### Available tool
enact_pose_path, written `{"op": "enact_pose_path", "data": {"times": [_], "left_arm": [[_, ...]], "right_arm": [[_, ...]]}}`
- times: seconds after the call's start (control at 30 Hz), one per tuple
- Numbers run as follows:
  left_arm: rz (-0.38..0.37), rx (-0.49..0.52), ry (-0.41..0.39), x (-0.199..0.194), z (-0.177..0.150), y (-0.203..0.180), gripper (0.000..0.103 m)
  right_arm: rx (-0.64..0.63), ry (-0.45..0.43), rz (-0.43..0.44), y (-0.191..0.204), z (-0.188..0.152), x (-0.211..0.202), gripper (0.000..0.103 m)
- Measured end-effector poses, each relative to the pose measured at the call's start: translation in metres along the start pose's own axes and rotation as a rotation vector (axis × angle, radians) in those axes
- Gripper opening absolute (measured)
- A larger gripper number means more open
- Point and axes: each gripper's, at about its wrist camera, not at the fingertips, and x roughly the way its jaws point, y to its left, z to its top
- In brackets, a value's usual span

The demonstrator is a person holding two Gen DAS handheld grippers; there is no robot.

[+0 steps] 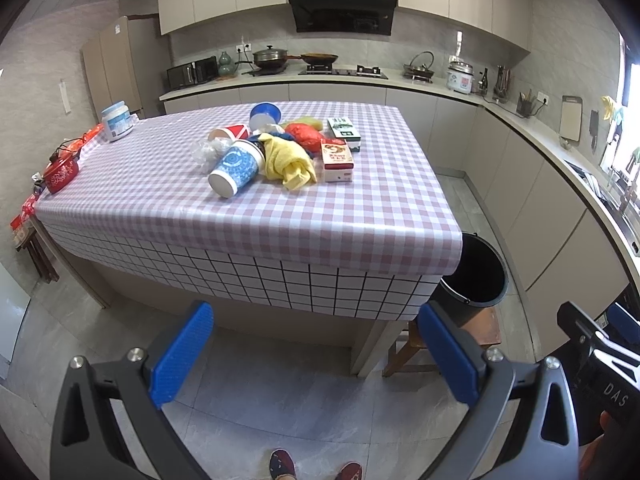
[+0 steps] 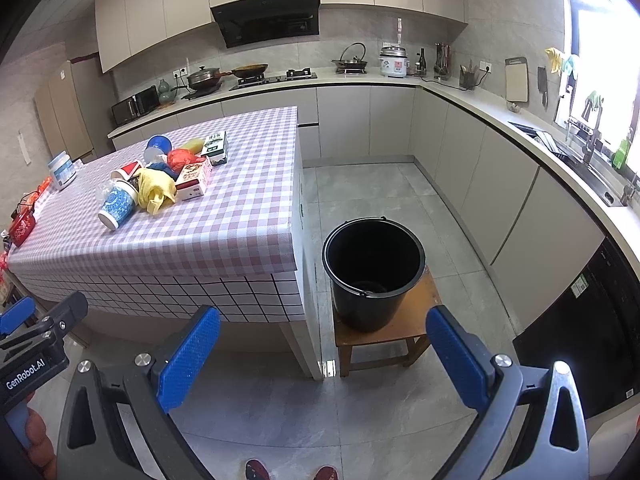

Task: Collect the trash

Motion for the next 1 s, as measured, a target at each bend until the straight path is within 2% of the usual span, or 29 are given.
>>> {"op": "enact_pose_path", "data": {"times": [1.0], "left_arm": [[0.017, -0.003, -0.007, 0.007, 0.007, 0.004, 0.103]], "right_arm": [[0.001, -0.002, 0.024, -0.003, 0.013, 0.008, 0.103]]}}
